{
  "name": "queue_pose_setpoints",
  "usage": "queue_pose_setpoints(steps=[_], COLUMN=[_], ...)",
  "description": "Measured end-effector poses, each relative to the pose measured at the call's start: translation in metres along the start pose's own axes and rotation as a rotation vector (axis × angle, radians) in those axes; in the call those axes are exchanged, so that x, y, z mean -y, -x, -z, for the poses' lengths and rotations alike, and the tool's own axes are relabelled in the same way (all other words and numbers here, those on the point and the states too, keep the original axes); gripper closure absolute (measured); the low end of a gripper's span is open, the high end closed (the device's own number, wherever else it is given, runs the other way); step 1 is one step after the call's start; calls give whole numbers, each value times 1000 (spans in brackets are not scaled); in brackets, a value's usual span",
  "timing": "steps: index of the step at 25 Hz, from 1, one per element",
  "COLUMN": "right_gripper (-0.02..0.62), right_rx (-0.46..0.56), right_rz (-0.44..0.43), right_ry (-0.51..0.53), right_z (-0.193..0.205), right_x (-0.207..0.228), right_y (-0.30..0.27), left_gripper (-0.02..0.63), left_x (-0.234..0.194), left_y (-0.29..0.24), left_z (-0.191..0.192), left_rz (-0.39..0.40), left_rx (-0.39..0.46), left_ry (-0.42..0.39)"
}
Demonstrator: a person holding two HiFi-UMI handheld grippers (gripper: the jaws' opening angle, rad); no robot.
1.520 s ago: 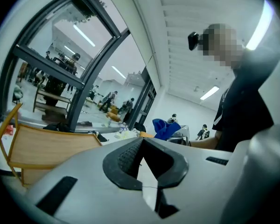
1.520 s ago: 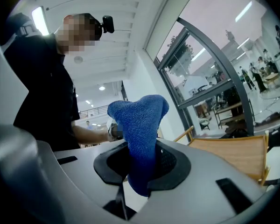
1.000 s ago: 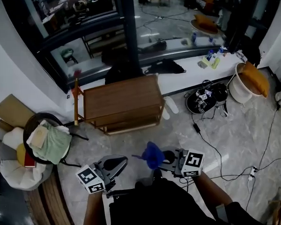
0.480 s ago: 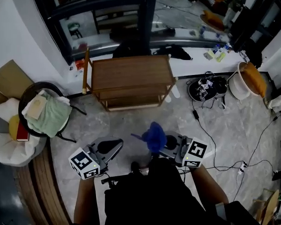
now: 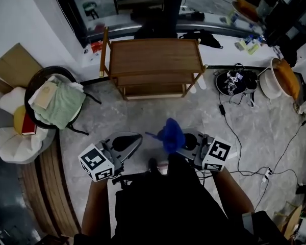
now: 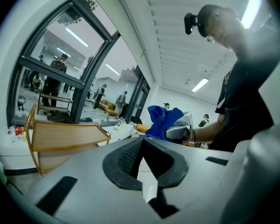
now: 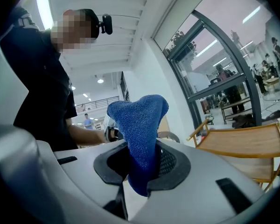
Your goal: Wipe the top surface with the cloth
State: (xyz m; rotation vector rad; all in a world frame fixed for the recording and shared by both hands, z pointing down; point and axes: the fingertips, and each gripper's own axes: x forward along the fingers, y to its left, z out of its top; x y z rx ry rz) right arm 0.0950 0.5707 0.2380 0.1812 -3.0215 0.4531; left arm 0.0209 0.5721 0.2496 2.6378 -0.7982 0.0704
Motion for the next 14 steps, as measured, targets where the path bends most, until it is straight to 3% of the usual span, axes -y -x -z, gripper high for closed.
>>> queue_pose_setpoints(steps=[14], right_gripper=[508], right_rx=[-32], right_rz=[62], right_ry=[24], right_z=[13], right_x=[-3], right_y=[-4], left_gripper=[595], left_x=[12], left_y=[8], left_z=[13], left_rz=[9], left_rx=[-38], left_ry=[-19])
